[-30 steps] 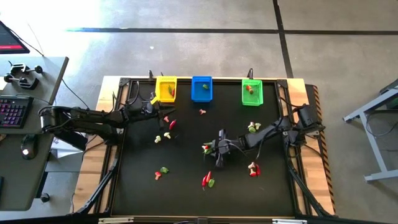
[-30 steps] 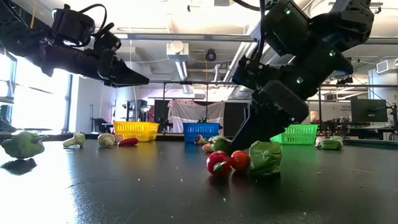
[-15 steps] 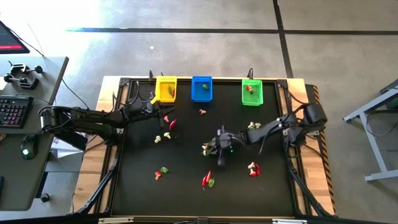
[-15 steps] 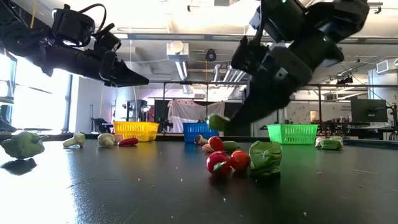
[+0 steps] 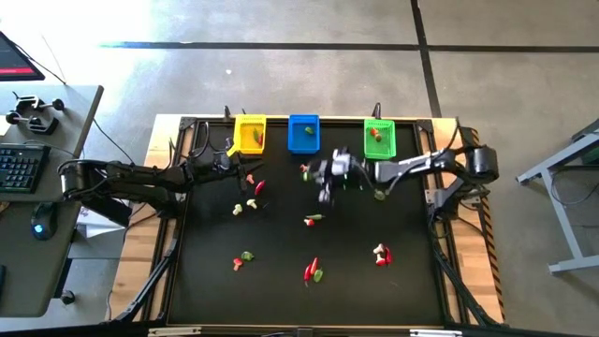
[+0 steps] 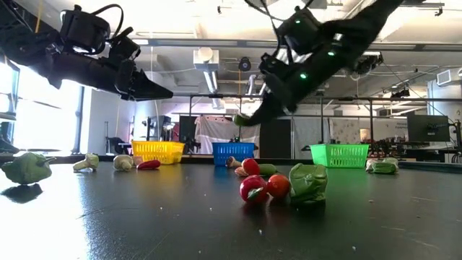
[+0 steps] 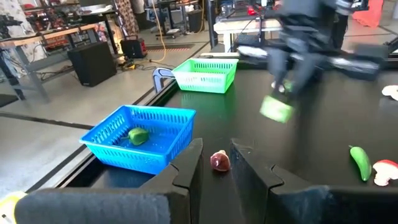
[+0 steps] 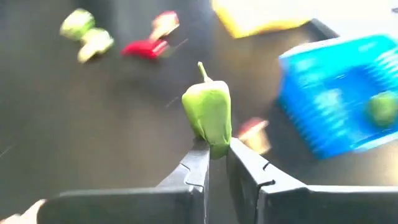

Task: Sort produce into baskets
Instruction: Put the green chili pepper into the blue bin

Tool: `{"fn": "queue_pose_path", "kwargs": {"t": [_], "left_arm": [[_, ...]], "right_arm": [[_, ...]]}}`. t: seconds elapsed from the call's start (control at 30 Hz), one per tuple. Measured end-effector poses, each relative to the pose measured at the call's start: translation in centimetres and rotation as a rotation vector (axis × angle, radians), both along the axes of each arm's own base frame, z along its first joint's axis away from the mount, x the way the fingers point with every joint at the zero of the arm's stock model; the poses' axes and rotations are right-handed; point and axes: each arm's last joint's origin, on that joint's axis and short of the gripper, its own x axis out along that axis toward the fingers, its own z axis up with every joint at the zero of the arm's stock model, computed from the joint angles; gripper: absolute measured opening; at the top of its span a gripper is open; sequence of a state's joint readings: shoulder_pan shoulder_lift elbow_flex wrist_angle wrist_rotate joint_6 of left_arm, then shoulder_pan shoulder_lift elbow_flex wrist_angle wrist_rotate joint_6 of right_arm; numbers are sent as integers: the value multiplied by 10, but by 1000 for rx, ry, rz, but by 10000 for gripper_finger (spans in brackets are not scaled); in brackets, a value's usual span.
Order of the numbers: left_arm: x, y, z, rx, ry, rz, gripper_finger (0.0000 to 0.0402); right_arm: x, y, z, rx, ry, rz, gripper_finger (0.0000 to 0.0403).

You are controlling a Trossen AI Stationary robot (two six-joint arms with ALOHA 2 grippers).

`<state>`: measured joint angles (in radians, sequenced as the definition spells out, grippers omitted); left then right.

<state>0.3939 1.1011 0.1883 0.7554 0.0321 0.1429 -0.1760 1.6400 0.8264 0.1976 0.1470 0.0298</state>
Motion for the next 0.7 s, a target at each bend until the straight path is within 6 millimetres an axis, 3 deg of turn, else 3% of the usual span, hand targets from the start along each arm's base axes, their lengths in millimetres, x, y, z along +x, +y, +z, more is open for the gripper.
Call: {"fn": "queue_pose_path", "kwargs": {"t": [0.2, 0.33, 0.5, 0.7], "left_arm": [[0, 0, 0, 0, 1, 4, 64], [0, 0, 0, 1, 1, 8, 64], [0, 1, 0, 2, 2, 18, 64], [-1, 2, 0, 3, 3, 32, 64]], "right_arm": [[4, -64, 30, -11, 44, -156, 28], [10, -101, 34, -20, 150, -195, 28], [26, -136, 42, 33, 214, -189, 28], [50, -164, 36, 84, 326, -180, 28]]}}
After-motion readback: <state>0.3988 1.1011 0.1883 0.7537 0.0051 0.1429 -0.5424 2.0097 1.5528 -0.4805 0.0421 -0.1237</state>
